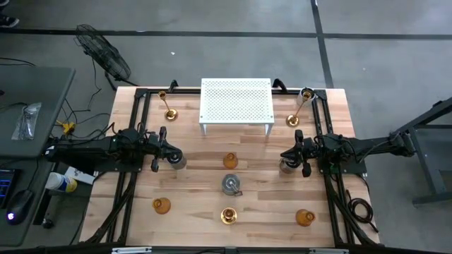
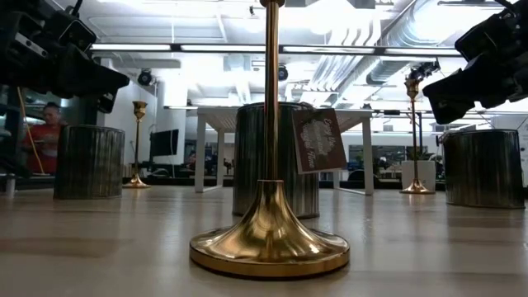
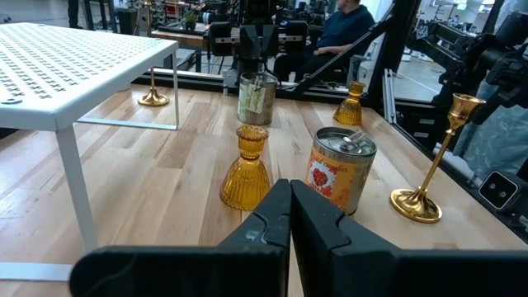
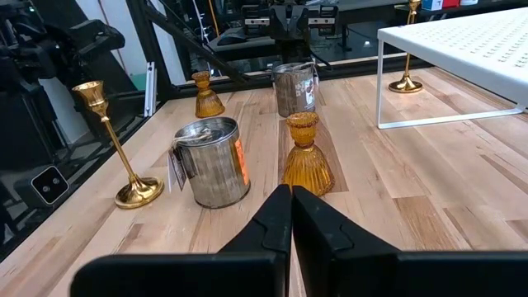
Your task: Pick & Place candle stick holders
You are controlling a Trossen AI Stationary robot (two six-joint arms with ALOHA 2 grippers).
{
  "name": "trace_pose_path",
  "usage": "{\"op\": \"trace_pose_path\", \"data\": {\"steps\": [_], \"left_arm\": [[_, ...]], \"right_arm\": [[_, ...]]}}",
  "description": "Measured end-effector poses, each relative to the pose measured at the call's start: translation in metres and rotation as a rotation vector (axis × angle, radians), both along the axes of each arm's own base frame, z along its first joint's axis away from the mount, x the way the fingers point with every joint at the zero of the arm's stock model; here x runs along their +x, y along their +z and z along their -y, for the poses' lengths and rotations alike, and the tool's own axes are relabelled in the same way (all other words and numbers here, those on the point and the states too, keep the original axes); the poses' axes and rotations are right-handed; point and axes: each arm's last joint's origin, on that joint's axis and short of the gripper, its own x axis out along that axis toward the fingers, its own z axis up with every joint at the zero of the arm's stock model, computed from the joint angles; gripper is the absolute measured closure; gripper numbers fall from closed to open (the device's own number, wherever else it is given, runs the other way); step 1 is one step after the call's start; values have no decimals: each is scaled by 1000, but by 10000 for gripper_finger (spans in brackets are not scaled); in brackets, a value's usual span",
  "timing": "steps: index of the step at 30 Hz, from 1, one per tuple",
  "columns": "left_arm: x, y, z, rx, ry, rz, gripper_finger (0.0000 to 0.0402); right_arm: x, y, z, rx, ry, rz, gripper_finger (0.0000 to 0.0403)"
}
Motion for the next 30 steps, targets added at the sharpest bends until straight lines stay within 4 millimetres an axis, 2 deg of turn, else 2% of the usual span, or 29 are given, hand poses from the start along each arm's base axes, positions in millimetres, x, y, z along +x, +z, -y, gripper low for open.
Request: {"op": "trace_pose_path", "data": {"steps": [26,30], "left_arm": [[0,0,0,0,0,0,402],[0,0,0,0,0,0,402]], "right_arm": [[0,0,0,2,12,0,398],[0,0,0,67,-22,-3,400]]}}
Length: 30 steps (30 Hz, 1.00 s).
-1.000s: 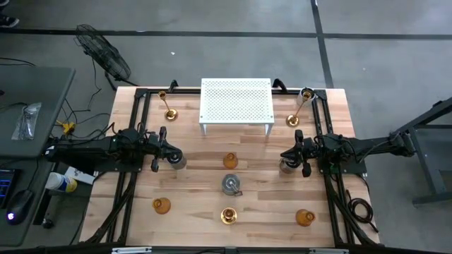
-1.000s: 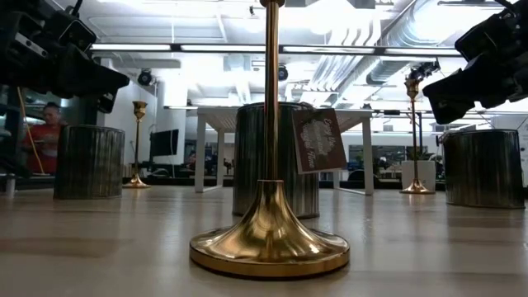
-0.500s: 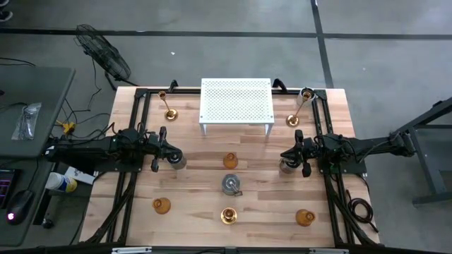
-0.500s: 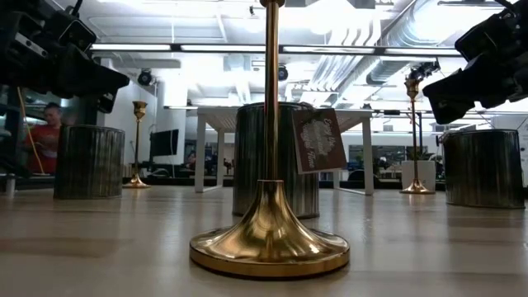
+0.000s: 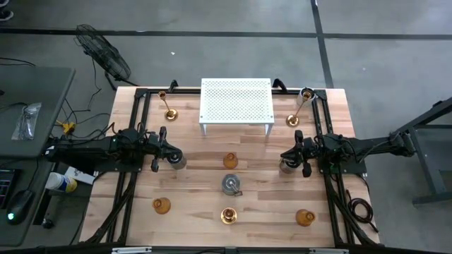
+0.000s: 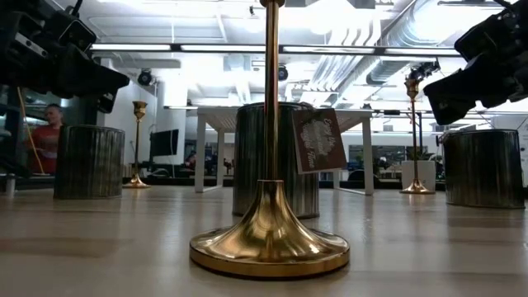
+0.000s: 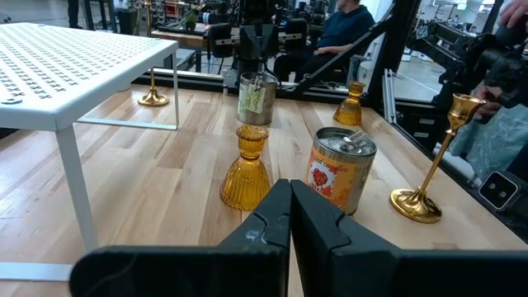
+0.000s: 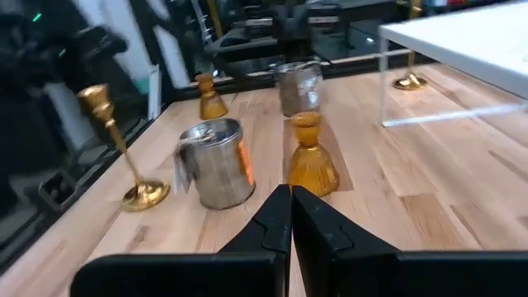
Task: Pick & Place candle stick holders
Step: Put the top right gold candle holder on the shelf
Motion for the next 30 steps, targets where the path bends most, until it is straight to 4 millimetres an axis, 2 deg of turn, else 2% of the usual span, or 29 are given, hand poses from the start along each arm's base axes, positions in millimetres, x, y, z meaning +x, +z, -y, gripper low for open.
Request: {"op": "trace_pose_path", "data": {"steps": [6,13,18,24,30], "left_arm": [[0,0,0,0,0,0,402],[0,0,0,0,0,0,402],[0,0,0,0,1,0,402],[0,0,0,0,1,0,402],[0,0,0,0,1,0,402]], "right_arm": [[1,6,3,226,-127,60,399],[0,18,6,256,-247,114,396],[-4,34,9,236,-334,71,388],[-14,54,17,110,-596,-16,358],[-23,53,24,-4,-917,-49,312]]}}
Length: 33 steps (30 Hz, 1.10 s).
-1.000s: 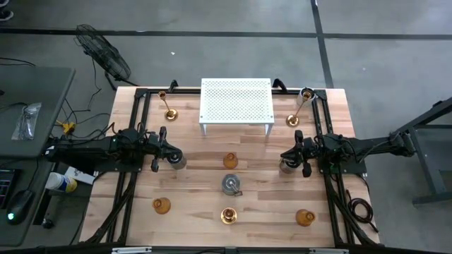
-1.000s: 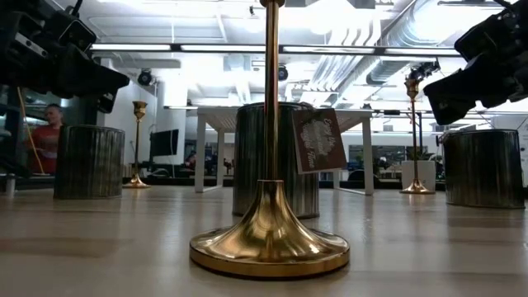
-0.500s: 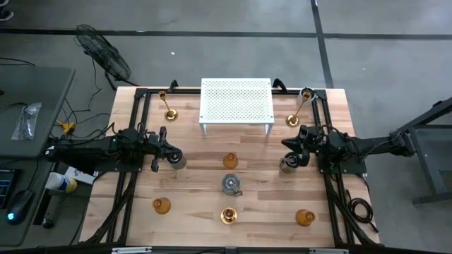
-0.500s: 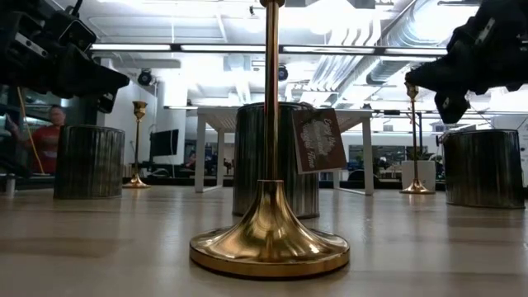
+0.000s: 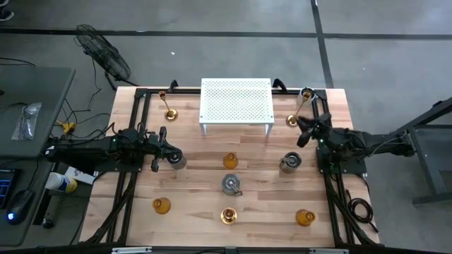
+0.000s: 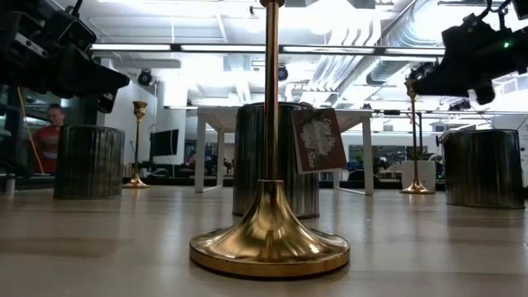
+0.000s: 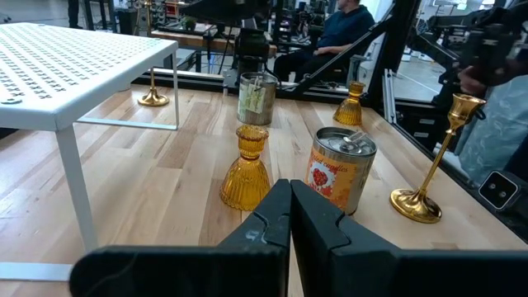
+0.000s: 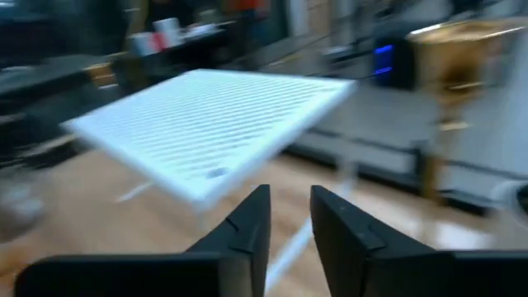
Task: Pick & Place candle stick holders
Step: Put the top right gold candle holder on the shelf
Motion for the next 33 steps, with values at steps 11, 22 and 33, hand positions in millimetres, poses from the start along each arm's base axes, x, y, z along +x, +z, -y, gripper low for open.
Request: {"op": "trace_pose_path", "data": {"steps": [11,22,33], "left_arm": [[0,0,0,0,0,0,402],[0,0,0,0,0,0,402],[0,0,0,0,-1,0,402]], "right_arm": [[1,-3,4,-86,-285,-54,243],[20,-10,12,-81,-390,-108,226],[32,-20,28,43,-441,-70,226]]}}
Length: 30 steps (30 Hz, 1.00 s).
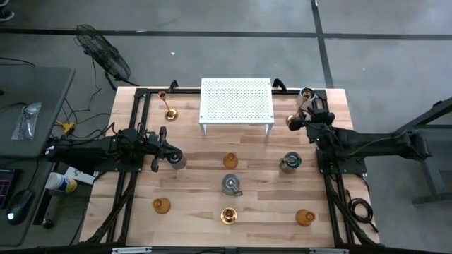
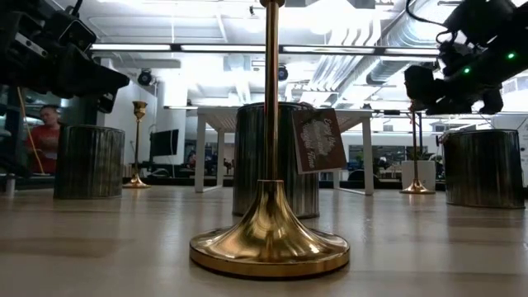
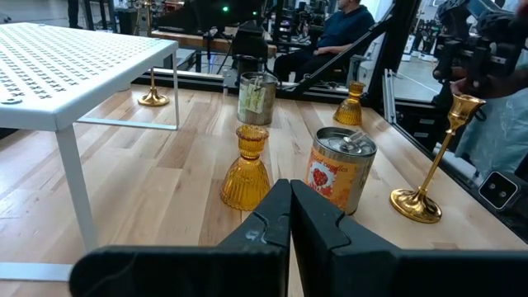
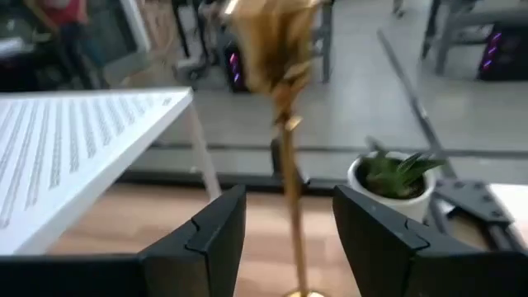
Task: Pick & Place candle stick holders
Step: Put the top right gold candle holder on the shelf
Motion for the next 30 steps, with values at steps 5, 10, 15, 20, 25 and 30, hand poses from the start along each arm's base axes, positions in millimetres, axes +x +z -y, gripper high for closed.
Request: {"op": "trace_pose_path", "data": {"steps": [5,10,15,20,25,30], "left_arm": [[0,0,0,0,0,0,402],[0,0,0,0,0,0,402],[0,0,0,0,0,0,402],[0,0,0,0,0,0,402],[0,0,0,0,1,0,402],[0,0,0,0,0,0,402]], "right_arm": [[5,-2,7,9,-32,-2,226],[7,-5,13,3,-88,-13,226],[10,-6,19,7,-109,-2,226],[15,-4,22,-19,-124,17,226],[17,-3,23,-37,-117,-13,226],[17,-3,23,-41,-124,-14,234]]}}
